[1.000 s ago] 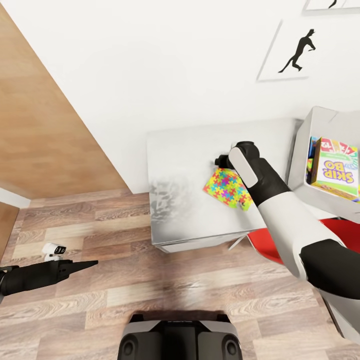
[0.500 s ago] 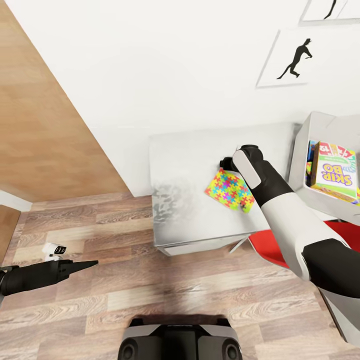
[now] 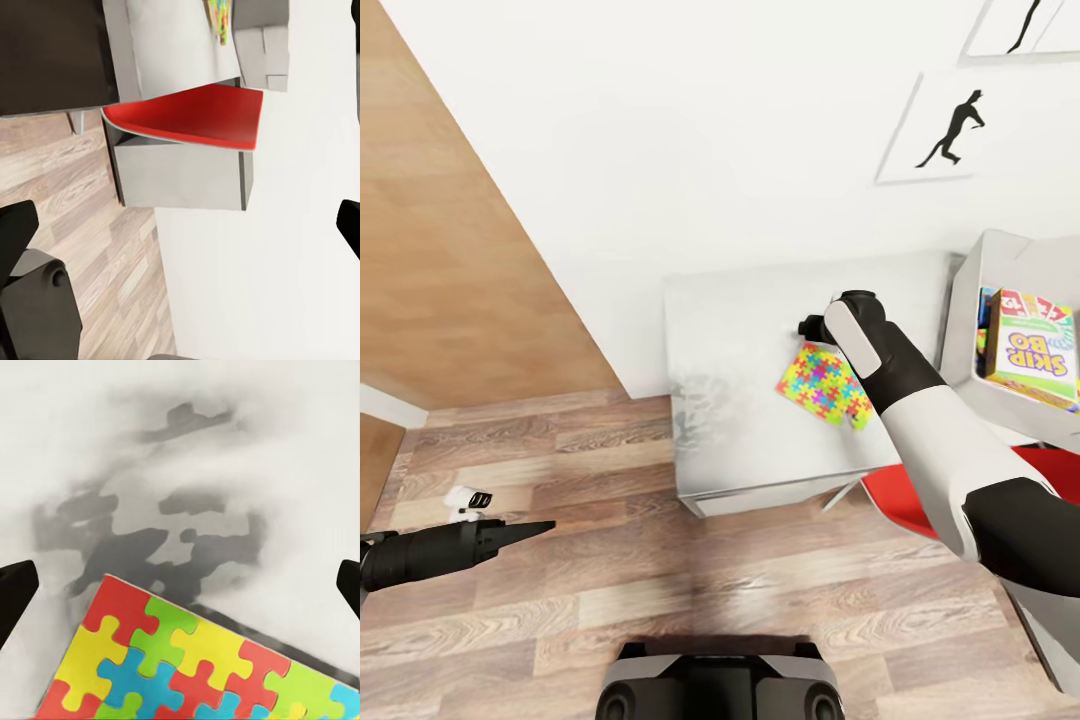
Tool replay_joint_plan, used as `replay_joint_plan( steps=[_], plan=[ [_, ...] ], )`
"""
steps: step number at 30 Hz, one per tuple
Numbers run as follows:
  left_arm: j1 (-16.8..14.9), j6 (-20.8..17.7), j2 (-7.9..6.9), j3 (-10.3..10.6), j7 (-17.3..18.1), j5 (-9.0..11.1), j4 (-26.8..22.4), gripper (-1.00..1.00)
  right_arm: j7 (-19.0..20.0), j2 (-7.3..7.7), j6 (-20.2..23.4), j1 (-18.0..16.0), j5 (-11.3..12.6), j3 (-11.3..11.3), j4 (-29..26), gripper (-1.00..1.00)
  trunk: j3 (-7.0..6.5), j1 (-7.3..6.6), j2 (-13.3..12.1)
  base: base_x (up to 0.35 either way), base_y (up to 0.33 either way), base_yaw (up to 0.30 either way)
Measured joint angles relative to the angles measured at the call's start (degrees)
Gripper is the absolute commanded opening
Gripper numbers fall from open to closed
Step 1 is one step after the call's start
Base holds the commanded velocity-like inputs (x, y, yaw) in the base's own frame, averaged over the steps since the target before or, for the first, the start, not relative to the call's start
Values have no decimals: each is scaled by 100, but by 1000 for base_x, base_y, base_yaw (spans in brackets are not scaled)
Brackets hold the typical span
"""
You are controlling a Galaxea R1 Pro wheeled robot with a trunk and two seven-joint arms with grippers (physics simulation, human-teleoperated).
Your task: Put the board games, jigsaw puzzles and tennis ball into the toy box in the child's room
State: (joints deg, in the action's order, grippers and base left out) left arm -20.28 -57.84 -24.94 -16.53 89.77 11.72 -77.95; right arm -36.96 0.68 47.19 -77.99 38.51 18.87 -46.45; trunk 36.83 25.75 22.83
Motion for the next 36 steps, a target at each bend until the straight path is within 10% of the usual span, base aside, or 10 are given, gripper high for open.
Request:
replay_joint_plan(
  steps=[36],
  plan=[
    [0, 0, -13, 0, 0, 2, 1, 100, 12, -15, -133, 8, -4, 9, 620, 100, -1, 0, 0, -2, 15, 0]
  ],
)
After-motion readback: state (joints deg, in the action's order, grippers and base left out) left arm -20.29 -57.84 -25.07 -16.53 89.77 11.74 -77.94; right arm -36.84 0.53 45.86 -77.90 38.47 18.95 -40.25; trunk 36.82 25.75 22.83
